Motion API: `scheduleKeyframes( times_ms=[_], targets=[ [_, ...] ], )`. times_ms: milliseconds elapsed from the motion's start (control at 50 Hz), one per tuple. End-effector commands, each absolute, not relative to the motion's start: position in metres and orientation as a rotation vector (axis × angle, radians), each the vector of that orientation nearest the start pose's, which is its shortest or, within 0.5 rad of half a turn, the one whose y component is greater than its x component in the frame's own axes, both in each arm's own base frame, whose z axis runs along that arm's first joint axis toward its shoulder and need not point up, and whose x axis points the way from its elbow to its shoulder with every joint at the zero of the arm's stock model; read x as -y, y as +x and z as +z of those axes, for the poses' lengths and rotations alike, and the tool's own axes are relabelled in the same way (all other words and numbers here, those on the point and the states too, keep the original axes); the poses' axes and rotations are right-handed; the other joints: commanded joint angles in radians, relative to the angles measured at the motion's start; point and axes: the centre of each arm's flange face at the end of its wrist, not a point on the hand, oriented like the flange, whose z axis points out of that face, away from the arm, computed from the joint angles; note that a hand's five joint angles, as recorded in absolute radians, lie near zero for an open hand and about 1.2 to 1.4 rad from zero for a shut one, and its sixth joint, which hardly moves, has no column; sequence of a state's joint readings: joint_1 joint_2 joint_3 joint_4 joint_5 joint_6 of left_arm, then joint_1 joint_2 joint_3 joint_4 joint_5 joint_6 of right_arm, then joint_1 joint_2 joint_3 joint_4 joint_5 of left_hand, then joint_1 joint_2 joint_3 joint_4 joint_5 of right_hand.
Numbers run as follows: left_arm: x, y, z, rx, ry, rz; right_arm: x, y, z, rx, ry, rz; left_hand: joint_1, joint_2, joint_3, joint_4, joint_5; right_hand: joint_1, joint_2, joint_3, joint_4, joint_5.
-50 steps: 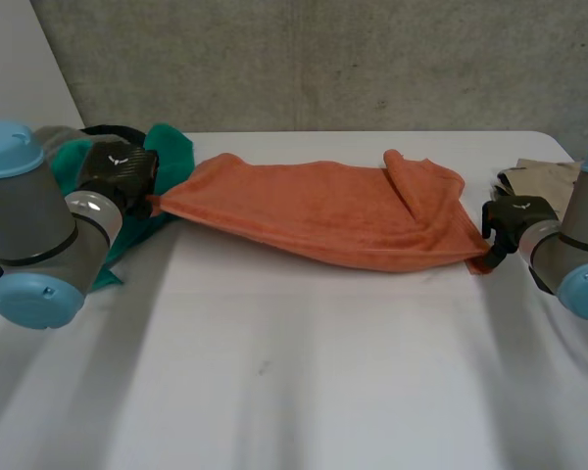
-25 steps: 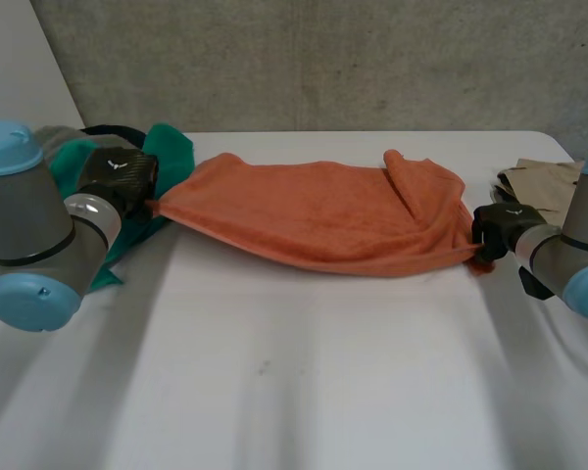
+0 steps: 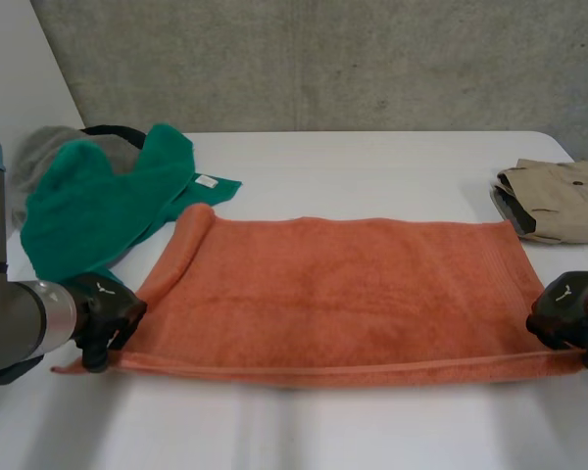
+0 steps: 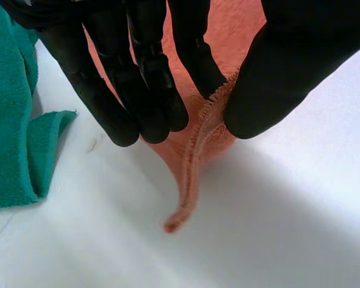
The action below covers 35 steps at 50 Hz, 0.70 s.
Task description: Fold the laundry.
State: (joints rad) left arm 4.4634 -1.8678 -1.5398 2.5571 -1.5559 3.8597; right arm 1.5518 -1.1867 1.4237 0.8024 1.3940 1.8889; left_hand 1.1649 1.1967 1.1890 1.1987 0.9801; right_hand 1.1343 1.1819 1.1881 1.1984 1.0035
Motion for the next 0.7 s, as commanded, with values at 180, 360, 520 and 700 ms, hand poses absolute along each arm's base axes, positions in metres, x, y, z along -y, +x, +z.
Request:
scheduleKeyframes(
  times_ms=[180,360,520,700],
  targets=[
    [0.359,-0.247,0.274,-1.92,1.013,-1.77,0.39,0.192,0.243,-2.51,-1.574,-1.947,0.231,0.2,0.207,0.198,0.242,0.262,0.214,0.208,0.198,0.218],
    [0.379,-0.241,0.439,-1.238,0.426,-2.541,0.425,0.196,0.376,-1.845,-0.81,-2.955,0.231,0.2,0.207,0.198,0.242,0.262,0.214,0.208,0.198,0.218],
    [0.385,-0.239,0.429,-1.327,0.429,-2.505,0.421,0.212,0.388,-1.63,-0.793,-3.071,0.231,0.2,0.207,0.198,0.242,0.262,0.214,0.208,0.198,0.218],
    [0.401,-0.232,0.366,-1.575,0.494,-2.331,0.425,0.228,0.337,-1.785,-0.958,-2.853,0.231,0.2,0.207,0.198,0.242,0.262,0.214,0.208,0.198,0.218]
  ],
)
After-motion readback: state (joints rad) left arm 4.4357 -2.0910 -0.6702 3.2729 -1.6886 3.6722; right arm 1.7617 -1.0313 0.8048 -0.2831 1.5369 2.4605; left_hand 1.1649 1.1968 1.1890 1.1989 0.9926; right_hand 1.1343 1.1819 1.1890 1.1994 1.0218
